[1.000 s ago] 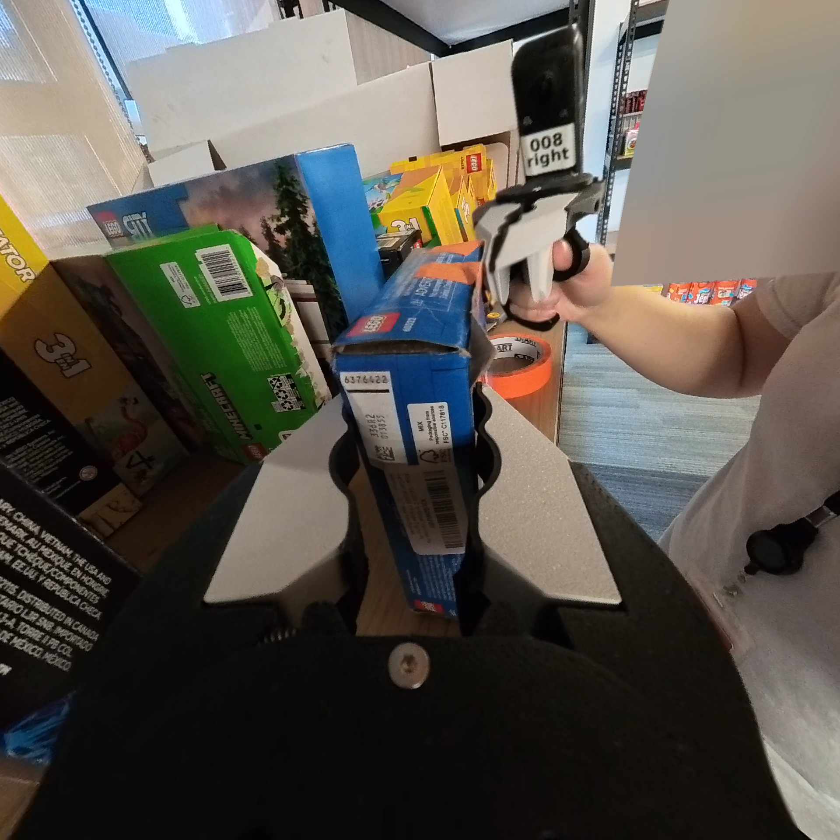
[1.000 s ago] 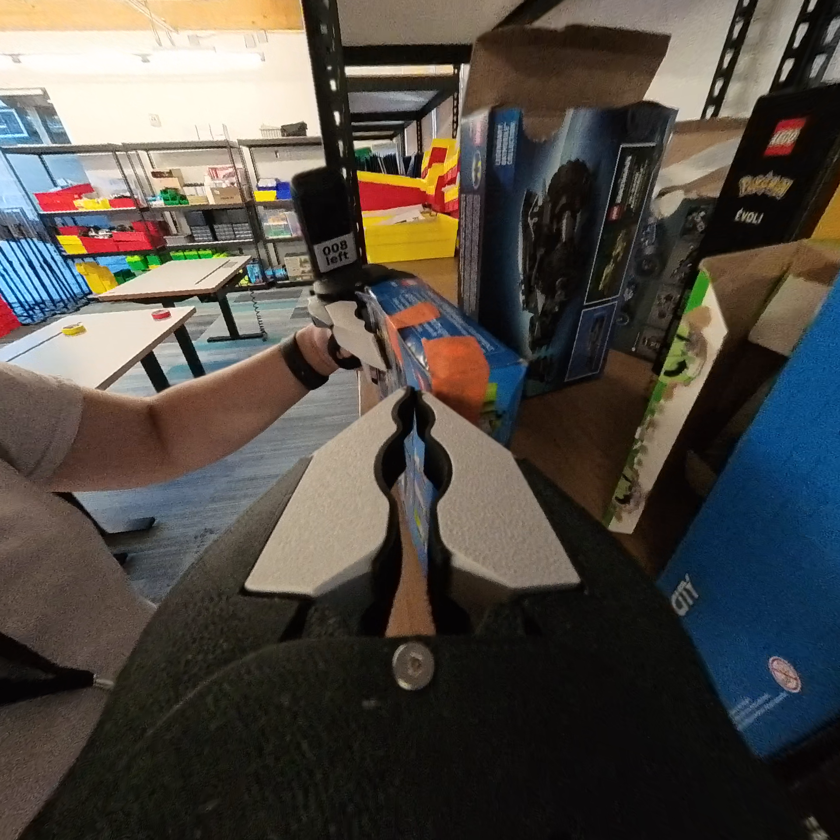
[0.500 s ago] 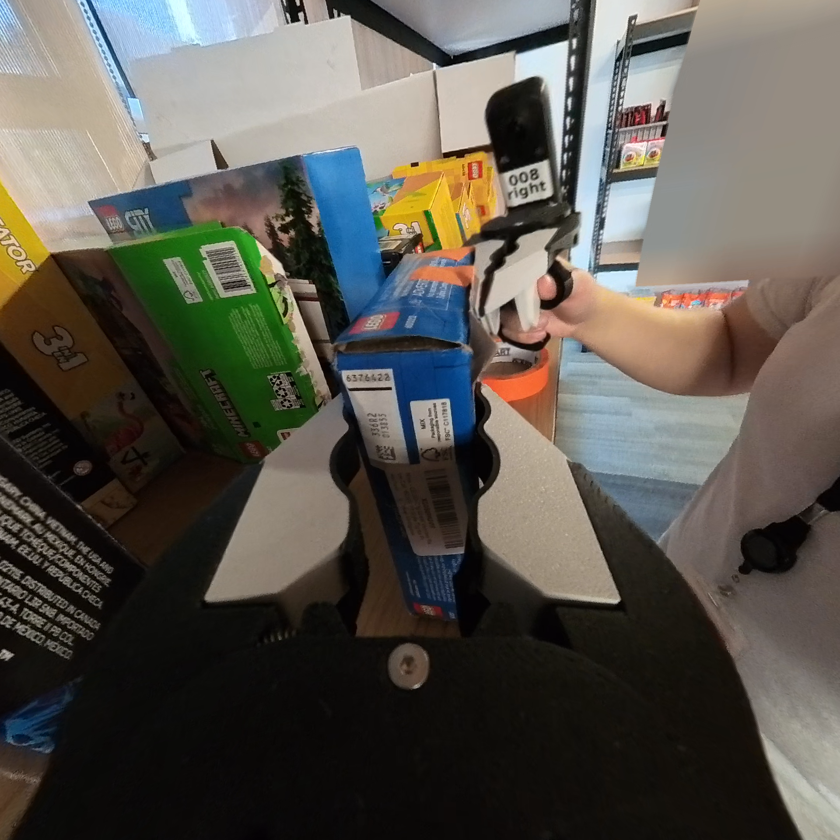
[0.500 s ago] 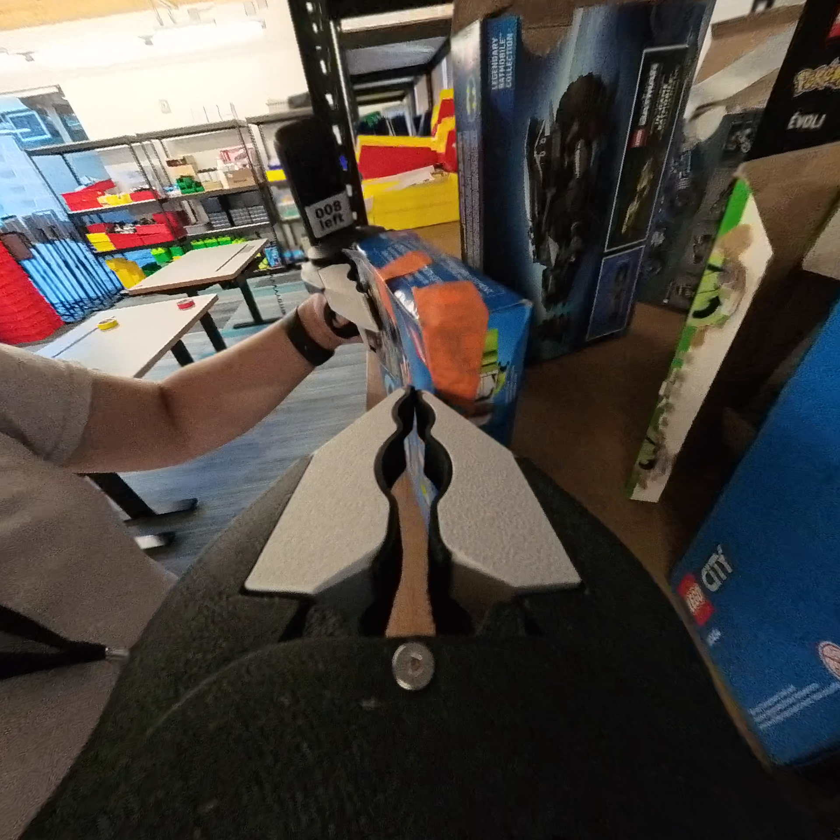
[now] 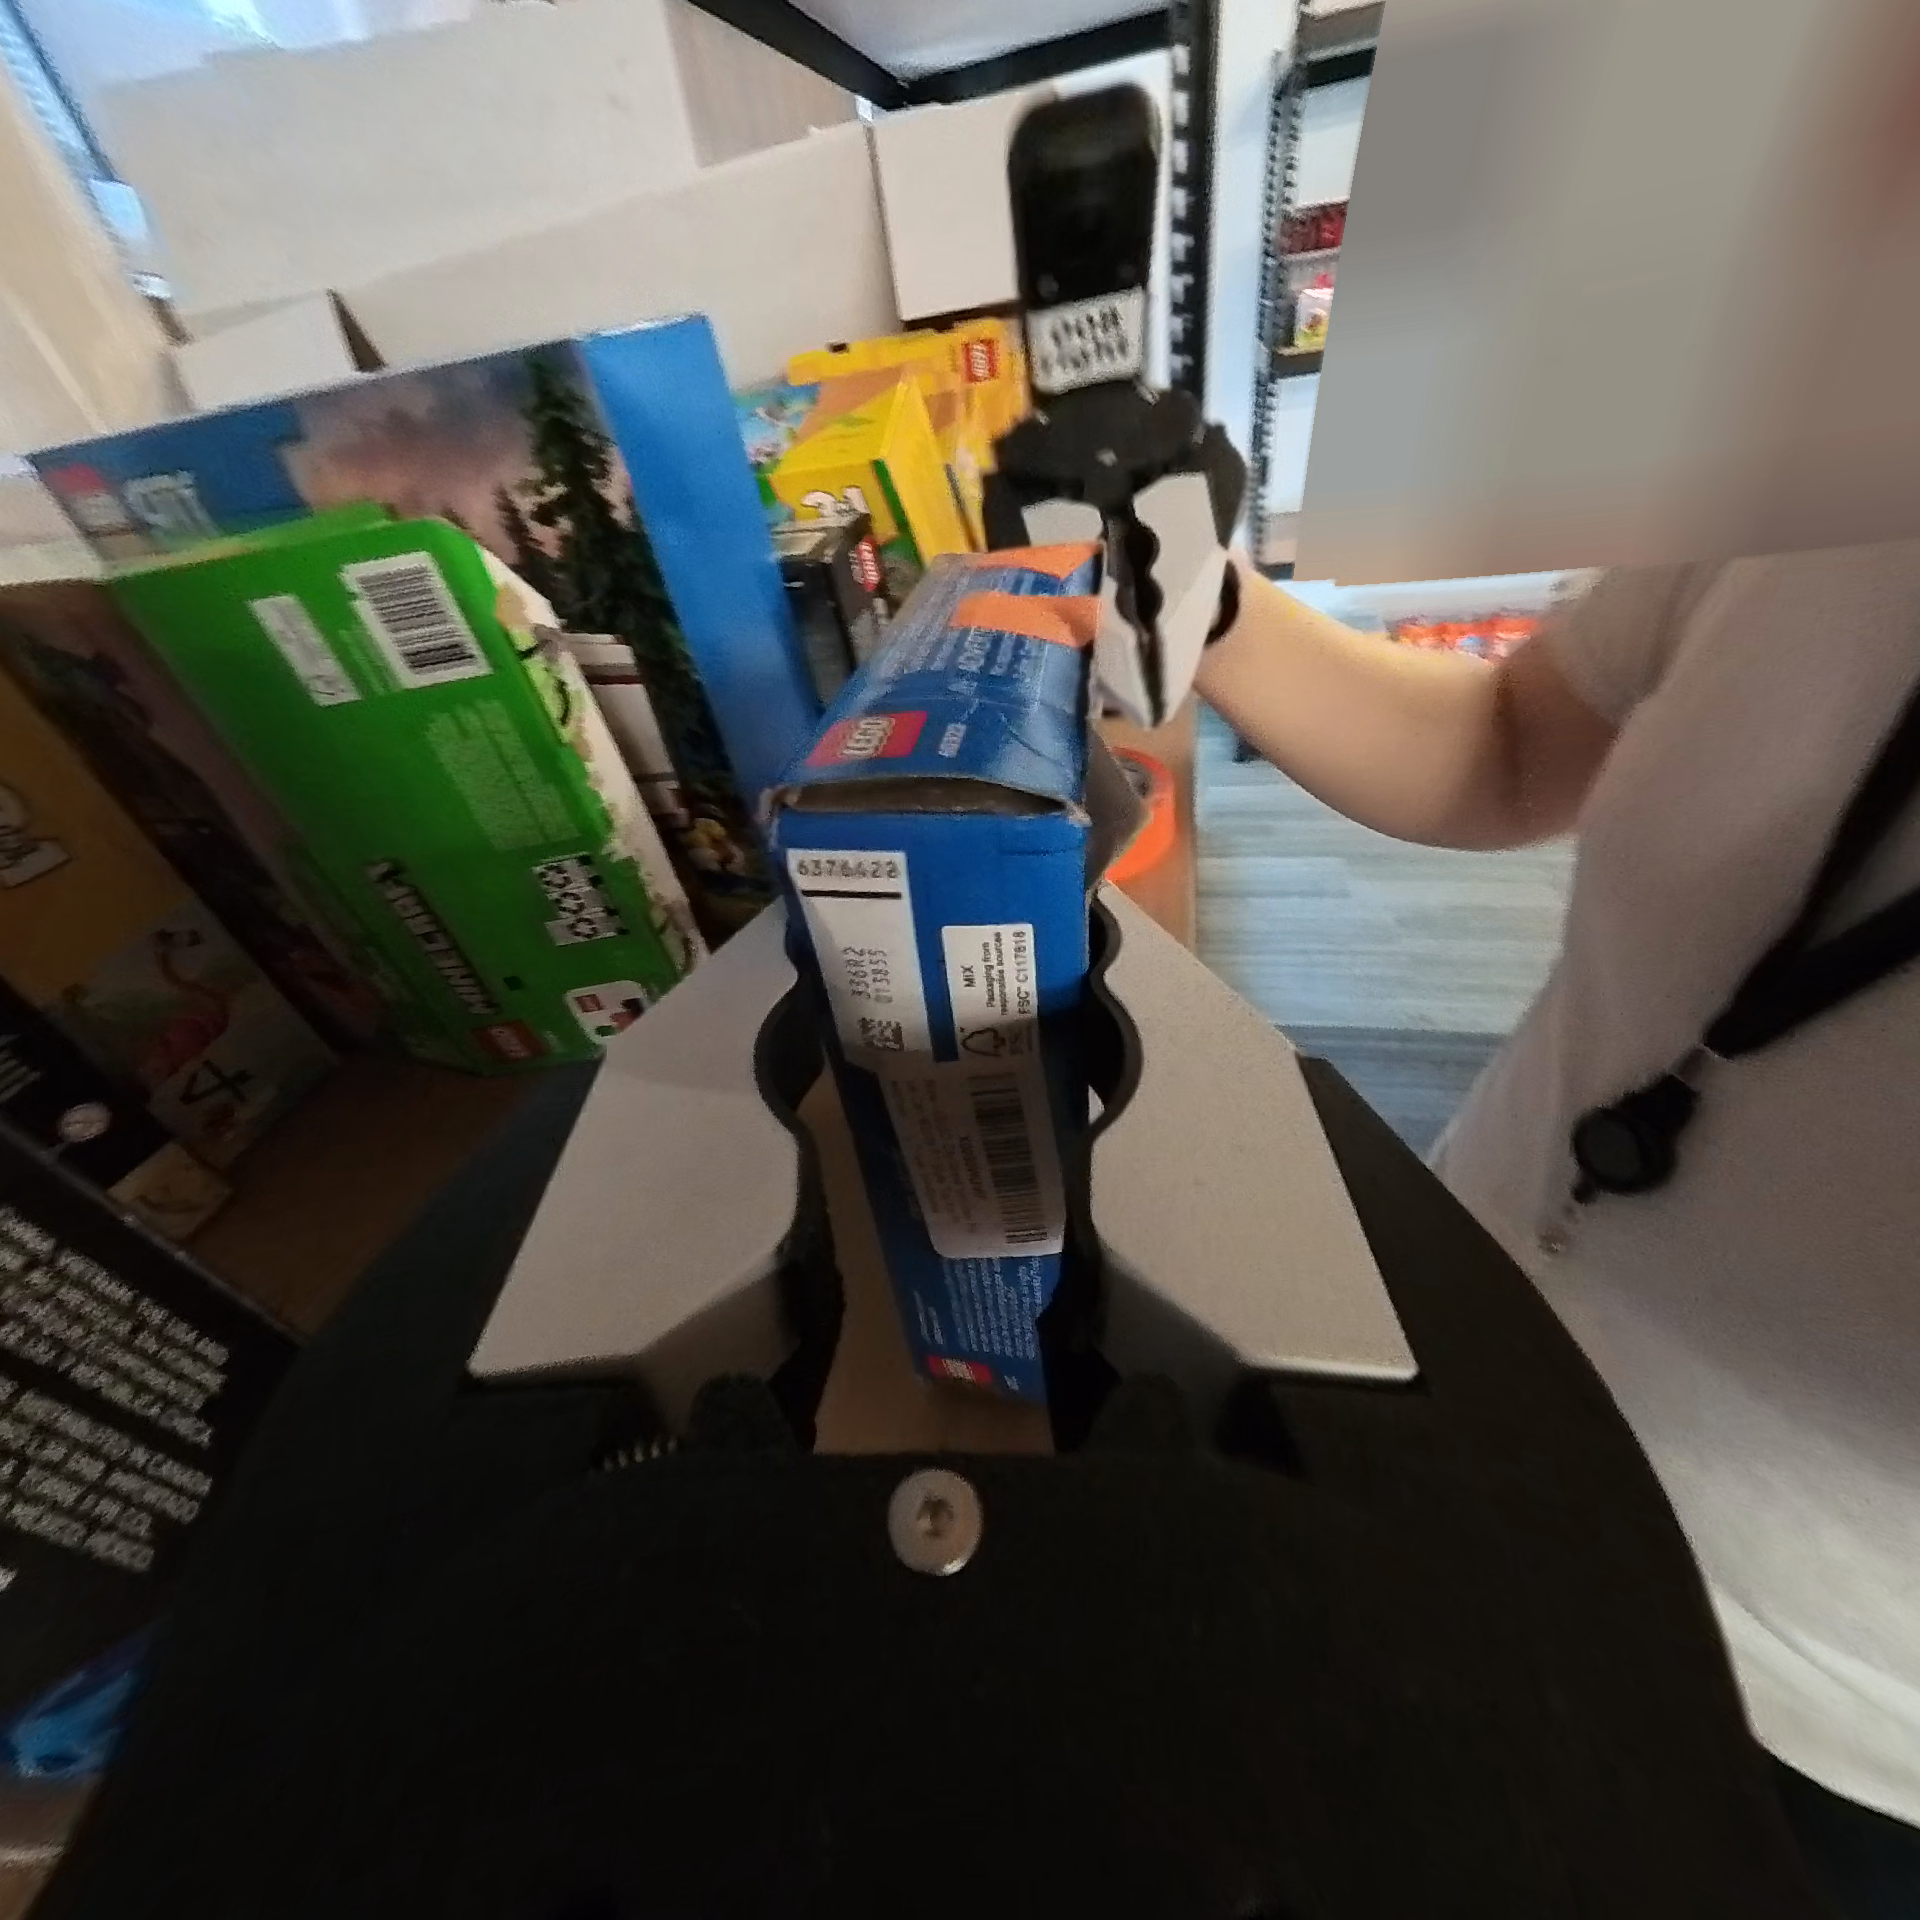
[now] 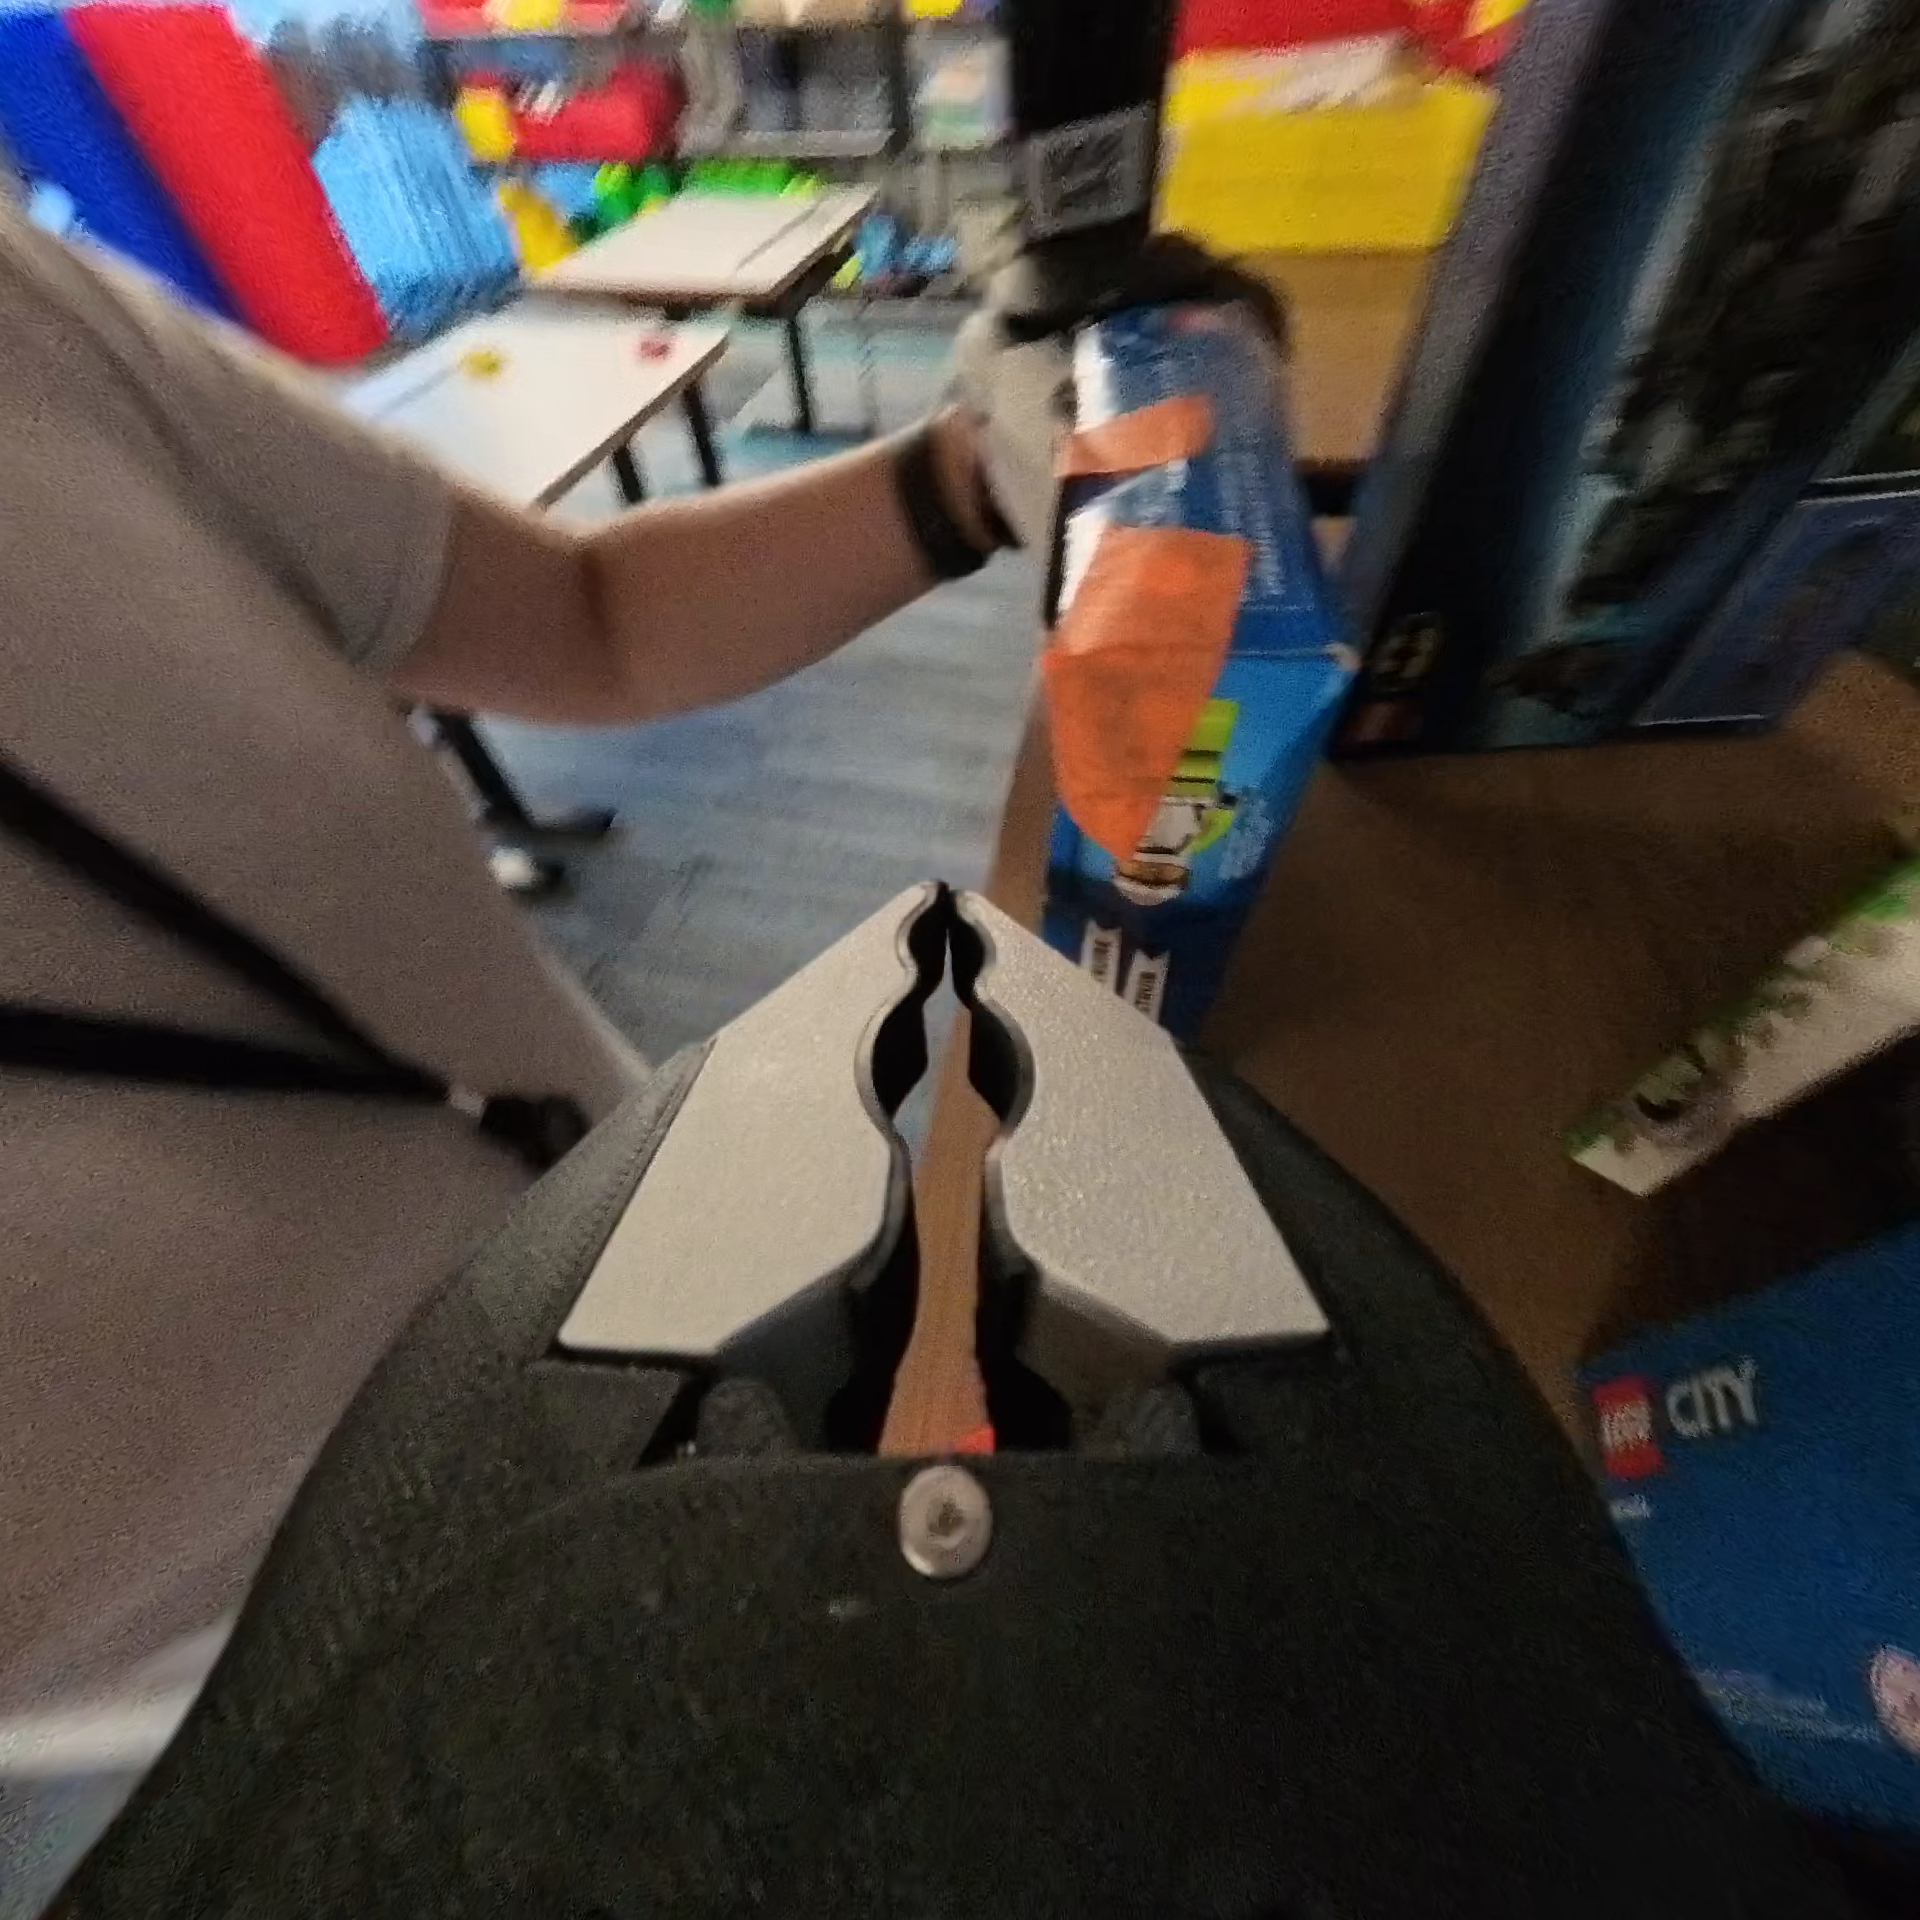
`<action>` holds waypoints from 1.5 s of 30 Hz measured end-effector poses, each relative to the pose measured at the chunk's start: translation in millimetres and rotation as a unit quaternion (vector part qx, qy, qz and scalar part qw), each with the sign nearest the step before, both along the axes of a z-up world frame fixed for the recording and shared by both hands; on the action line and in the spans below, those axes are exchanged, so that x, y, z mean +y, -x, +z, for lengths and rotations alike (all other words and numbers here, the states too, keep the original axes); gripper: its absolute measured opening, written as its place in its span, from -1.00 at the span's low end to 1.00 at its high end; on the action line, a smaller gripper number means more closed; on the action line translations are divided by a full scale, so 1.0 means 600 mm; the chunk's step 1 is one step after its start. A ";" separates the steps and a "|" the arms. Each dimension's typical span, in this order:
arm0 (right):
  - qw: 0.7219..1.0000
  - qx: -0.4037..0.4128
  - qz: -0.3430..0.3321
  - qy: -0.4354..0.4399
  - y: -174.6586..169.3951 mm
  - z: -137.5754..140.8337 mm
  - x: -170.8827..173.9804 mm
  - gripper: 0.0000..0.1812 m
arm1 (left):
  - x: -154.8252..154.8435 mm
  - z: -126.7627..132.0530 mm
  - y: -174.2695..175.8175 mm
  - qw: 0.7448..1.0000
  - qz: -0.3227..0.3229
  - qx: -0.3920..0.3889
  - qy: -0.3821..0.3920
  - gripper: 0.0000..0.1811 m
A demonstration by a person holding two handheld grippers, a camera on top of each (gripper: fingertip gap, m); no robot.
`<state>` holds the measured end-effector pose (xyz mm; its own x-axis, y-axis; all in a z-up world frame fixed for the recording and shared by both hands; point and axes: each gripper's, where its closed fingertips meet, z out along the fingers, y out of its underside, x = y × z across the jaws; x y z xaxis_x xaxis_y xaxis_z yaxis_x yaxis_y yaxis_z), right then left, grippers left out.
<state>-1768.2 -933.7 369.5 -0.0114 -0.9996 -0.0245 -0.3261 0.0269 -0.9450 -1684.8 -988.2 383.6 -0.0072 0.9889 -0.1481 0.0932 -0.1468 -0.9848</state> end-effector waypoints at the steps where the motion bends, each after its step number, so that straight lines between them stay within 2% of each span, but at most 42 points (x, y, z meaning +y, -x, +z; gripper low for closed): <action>1: 0.999 0.025 0.032 0.002 -0.001 -0.002 0.013 -1.00 | 0.003 -0.001 0.000 1.000 -0.008 -0.004 -0.001 -0.49; 4: 0.988 0.047 0.144 -0.023 -0.008 0.008 0.045 -1.00 | 0.015 -0.001 0.001 0.999 -0.030 -0.010 -0.004 -0.50; 5: 0.985 0.044 0.163 -0.038 -0.013 0.012 0.044 -1.00 | 0.019 -0.001 0.002 0.999 -0.039 -0.010 -0.005 -0.50; 8: 0.975 0.044 0.206 -0.070 -0.022 0.016 0.044 -1.00 | 0.028 -0.001 0.003 0.998 -0.056 -0.007 -0.012 -0.50; 13: 0.966 0.039 0.247 -0.058 -0.024 0.032 0.048 -1.00 | 0.033 -0.001 -0.002 0.997 -0.070 0.001 -0.019 -0.50; 18: 0.973 0.052 0.222 -0.017 -0.021 0.046 0.030 -1.00 | 0.031 0.000 -0.006 0.998 -0.066 0.011 -0.019 -0.50; 22: 0.984 0.073 0.162 0.004 -0.011 0.047 0.000 -1.00 | 0.024 0.001 -0.005 0.999 -0.047 0.018 -0.015 -0.50; 24: 0.987 0.071 0.143 0.018 -0.002 0.058 0.003 -0.94 | 0.023 0.002 -0.004 0.999 -0.038 0.024 -0.012 -0.50; 25: 0.990 0.070 0.123 0.026 0.001 0.069 0.002 -0.87 | 0.022 0.002 -0.003 0.999 -0.032 0.026 -0.009 -0.49; 28: 0.995 0.056 -0.013 0.078 -0.017 0.120 -0.044 -0.46 | 0.018 0.003 0.000 1.000 0.001 0.031 0.007 -0.49; 29: 0.993 0.062 -0.040 0.092 -0.029 0.130 -0.053 -0.29 | 0.017 0.003 0.001 0.999 0.012 0.032 0.015 -0.48; 31: 0.984 0.112 -0.064 0.123 -0.058 0.124 -0.063 -0.10 | 0.020 0.003 0.002 0.999 0.024 0.033 0.031 -0.48; 33: 0.969 0.176 -0.073 0.156 -0.087 0.108 -0.076 -0.10 | 0.024 0.003 0.001 0.998 0.026 0.032 0.036 -0.48; 35: 0.956 0.247 -0.056 0.145 -0.113 0.086 -0.073 -0.10 | 0.025 0.003 -0.001 0.999 0.024 0.032 0.035 -0.48; 38: 0.916 0.376 -0.050 0.128 -0.128 0.047 -0.071 -0.12 | 0.023 0.003 -0.002 0.999 0.031 0.032 0.027 -0.47; 41: 0.876 0.469 -0.045 0.105 -0.126 0.012 -0.066 -0.42 | 0.031 0.003 -0.005 0.998 0.028 0.037 0.031 -0.44; 42: 0.870 0.479 -0.054 0.098 -0.126 0.010 -0.068 -0.47 | 0.031 0.002 -0.008 0.998 0.031 0.040 0.031 -0.42; 45: 0.864 0.490 -0.072 0.089 -0.117 0.011 -0.066 -0.50 | 0.025 0.004 -0.026 0.996 0.055 0.062 0.022 -0.11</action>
